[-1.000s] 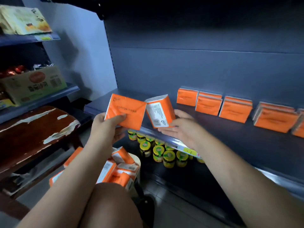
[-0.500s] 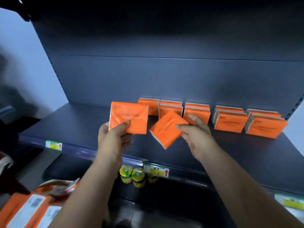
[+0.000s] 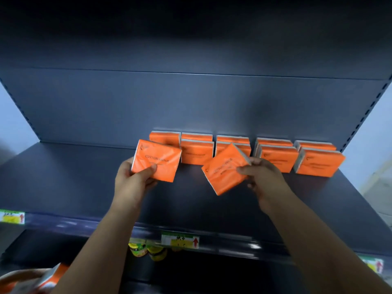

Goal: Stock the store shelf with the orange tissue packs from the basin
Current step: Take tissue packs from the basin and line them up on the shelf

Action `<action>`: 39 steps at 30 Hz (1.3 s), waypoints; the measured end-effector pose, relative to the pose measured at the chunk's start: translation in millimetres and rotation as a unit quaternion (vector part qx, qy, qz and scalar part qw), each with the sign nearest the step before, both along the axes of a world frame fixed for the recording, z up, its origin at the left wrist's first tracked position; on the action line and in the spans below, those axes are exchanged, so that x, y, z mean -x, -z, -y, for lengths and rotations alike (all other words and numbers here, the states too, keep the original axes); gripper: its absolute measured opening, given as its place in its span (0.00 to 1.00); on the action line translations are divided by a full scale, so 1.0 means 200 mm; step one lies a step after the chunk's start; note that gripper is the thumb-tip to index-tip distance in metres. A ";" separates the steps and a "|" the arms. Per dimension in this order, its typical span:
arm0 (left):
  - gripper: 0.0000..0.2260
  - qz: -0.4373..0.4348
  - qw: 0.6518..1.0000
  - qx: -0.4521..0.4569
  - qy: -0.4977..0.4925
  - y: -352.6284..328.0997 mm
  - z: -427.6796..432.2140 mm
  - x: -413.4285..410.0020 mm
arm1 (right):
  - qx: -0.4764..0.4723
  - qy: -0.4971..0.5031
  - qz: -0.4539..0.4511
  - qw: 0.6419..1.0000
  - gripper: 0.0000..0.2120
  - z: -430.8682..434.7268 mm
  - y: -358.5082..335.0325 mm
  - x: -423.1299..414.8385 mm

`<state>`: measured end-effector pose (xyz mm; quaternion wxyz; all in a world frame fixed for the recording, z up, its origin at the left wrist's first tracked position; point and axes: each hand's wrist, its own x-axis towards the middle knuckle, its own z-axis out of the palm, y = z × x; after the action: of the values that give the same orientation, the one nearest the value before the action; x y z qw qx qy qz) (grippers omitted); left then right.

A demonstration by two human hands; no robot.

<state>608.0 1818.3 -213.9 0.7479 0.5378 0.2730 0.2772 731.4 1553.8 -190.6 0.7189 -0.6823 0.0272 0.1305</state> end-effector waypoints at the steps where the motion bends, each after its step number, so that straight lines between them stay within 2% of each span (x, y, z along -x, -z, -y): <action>1: 0.14 -0.002 1.000 -0.009 0.000 0.02 -0.03 -0.02 | -0.005 0.002 -0.002 1.000 0.14 0.01 0.00 0.00; 5: 0.18 -0.006 0.999 -0.043 -0.030 0.06 -0.13 -0.13 | -0.045 -0.015 0.015 0.999 0.23 -0.01 0.00 0.01; 11: 0.18 -0.057 0.989 -0.138 -0.018 0.11 -0.21 -0.28 | -0.009 -0.074 0.064 0.995 0.31 -0.09 0.02 0.03; 14: 0.15 -0.125 0.965 -0.230 -0.026 0.15 -0.23 -0.33 | 0.001 -0.074 0.075 0.994 0.28 -0.12 0.05 0.03; 16: 0.15 -0.222 0.930 -0.285 -0.068 0.16 -0.26 -0.36 | 0.004 -0.078 0.088 0.993 0.26 -0.15 0.06 0.03; 18: 0.19 -0.291 0.903 -0.300 -0.097 0.15 -0.28 -0.39 | 0.016 -0.080 0.102 0.991 0.25 -0.17 0.07 0.02; 20: 0.19 -0.311 0.899 -0.291 -0.104 0.15 -0.29 -0.41 | 0.035 -0.086 0.119 0.989 0.25 -0.19 0.09 0.00; 23: 0.15 -0.295 0.910 -0.272 -0.108 0.17 -0.32 -0.43 | 0.070 -0.097 0.142 0.983 0.26 -0.21 0.13 -0.02; 26: 0.14 -0.193 0.954 -0.216 -0.082 0.21 -0.34 -0.46 | 0.104 -0.103 0.163 0.976 0.27 -0.22 0.15 -0.04; 28: 0.14 -0.149 0.969 -0.184 -0.070 0.21 -0.33 -0.47 | 0.131 -0.109 0.180 0.969 0.28 -0.24 0.16 -0.05; 31: 0.15 -0.161 0.960 -0.214 -0.077 0.21 -0.32 -0.49 | 0.159 -0.114 0.209 0.958 0.28 -0.26 0.15 -0.05; 35: 0.12 -0.224 0.931 -0.273 -0.090 0.25 -0.34 -0.54 | 0.181 -0.113 0.234 0.949 0.27 -0.31 0.14 -0.05; 39: 0.10 -0.238 0.926 -0.278 -0.096 0.25 -0.35 -0.56 | 0.196 -0.116 0.249 0.941 0.28 -0.35 0.15 -0.07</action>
<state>719.9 1887.9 -263.3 0.4511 0.7454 0.4055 0.2766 745.3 1624.2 -220.6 0.5348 -0.8187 -0.2068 0.0309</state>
